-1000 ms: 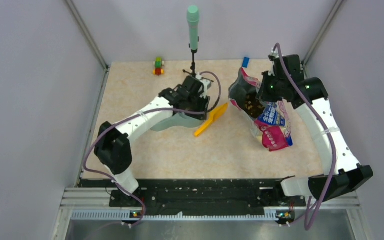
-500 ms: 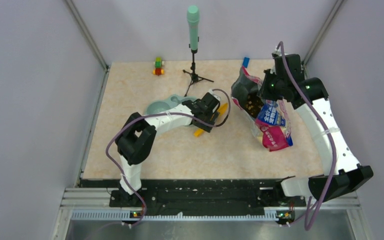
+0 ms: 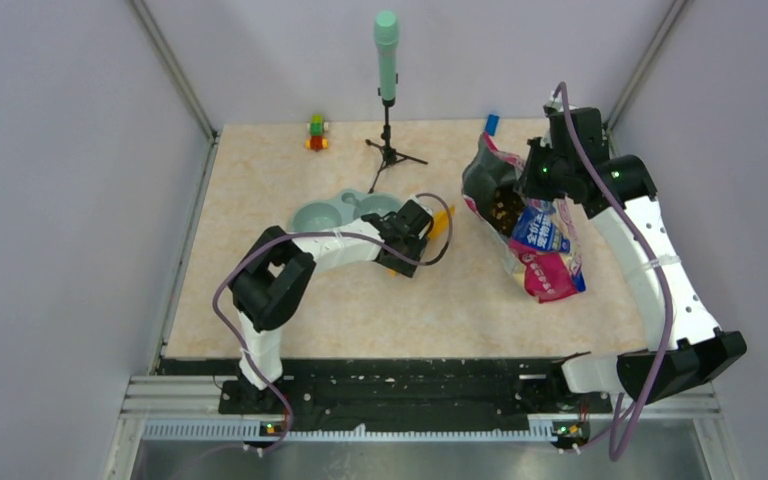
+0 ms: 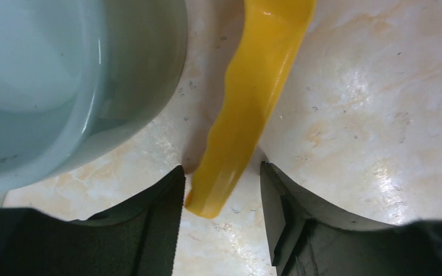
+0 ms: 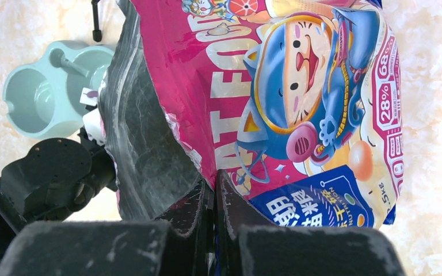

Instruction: Serve the pet food

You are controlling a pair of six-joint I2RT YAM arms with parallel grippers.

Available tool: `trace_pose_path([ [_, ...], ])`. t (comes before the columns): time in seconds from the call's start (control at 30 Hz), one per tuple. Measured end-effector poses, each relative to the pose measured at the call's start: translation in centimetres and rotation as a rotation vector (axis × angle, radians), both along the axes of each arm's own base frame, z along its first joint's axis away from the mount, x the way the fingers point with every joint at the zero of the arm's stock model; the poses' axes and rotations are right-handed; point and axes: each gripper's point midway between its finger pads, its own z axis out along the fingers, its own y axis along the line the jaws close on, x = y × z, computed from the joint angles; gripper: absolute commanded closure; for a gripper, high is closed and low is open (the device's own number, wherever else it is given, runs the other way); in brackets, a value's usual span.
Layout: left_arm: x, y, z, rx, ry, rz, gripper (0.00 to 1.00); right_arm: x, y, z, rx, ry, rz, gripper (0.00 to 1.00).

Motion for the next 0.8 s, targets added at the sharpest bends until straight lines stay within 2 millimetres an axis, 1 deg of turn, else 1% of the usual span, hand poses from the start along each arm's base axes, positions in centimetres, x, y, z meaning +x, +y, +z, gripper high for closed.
trace_pose_path([
  [0.03, -0.3, 0.3, -0.3, 0.005, 0.007, 0.002, 0.47, 0.0, 0.0, 0.0, 0.001, -0.001, 0.001, 1.0],
  [0.13, -0.6, 0.1, -0.4, -0.019, 0.009, 0.001, 0.5, 0.1, 0.2, 0.1, 0.008, -0.005, 0.009, 1.0],
  [0.17, -0.6, 0.0, -0.4, -0.029, 0.008, -0.001, 0.56, 0.1, 0.3, 0.1, 0.01, -0.005, 0.012, 1.0],
  [0.23, -0.6, -0.3, -0.3, -0.045, 0.009, -0.004, 0.76, 0.1, 0.3, 0.1, 0.012, -0.003, 0.015, 1.0],
  [0.33, -0.7, -0.9, -0.1, -0.074, 0.017, -0.014, 0.99, 0.1, 0.4, 0.0, 0.012, 0.001, 0.018, 1.0],
  [0.43, -1.0, -1.2, 0.4, -0.109, 0.035, -0.022, 1.0, 0.1, 0.4, -0.1, 0.009, 0.001, 0.021, 1.0],
  [0.57, -2.0, -1.8, 2.1, -0.214, 0.114, -0.067, 1.0, 0.2, 0.4, 0.0, 0.008, -0.001, 0.022, 1.0],
  [0.7, -3.0, -2.1, 4.6, -0.402, 0.253, -0.115, 1.0, 0.3, 0.4, -0.2, 0.008, -0.003, 0.022, 1.0],
  [0.8, -3.2, -2.3, 6.3, -0.558, 0.35, -0.143, 1.0, 0.5, 0.5, -0.6, 0.01, -0.004, 0.023, 1.0],
])
